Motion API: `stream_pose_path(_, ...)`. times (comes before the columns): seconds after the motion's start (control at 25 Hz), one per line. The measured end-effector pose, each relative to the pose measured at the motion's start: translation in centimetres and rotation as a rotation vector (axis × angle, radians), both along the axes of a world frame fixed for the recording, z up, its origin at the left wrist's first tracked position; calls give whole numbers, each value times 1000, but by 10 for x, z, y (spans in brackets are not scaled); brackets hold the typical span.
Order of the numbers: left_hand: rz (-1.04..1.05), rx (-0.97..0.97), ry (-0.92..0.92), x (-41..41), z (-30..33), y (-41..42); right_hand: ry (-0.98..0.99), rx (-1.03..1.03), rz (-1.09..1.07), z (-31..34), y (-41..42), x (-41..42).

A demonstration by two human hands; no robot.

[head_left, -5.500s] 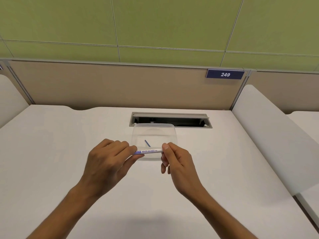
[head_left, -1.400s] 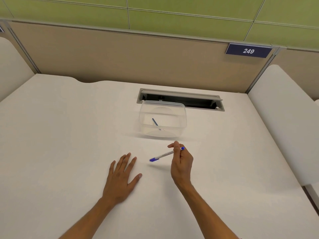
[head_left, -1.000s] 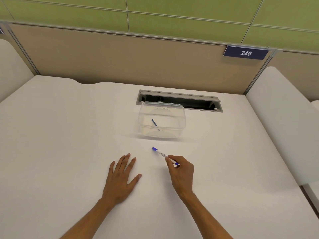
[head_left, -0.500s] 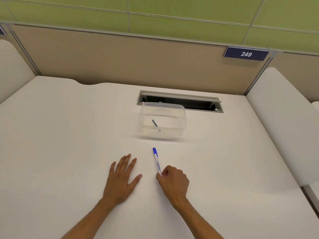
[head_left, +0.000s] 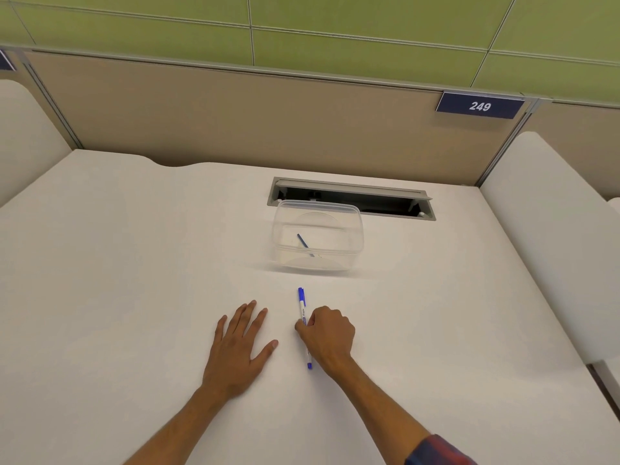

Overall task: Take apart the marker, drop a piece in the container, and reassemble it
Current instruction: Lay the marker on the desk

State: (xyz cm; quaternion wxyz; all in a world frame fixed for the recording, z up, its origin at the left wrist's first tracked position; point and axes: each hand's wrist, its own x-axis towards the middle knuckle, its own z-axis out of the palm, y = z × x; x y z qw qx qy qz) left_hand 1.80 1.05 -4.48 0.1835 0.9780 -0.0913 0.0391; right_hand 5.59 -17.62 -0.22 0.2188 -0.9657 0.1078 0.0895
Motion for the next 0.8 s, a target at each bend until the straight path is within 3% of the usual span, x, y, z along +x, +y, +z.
stream_pose_path(0.8,-5,6,8,0,0,0,-21,-3,-21,-2,-1,-1)
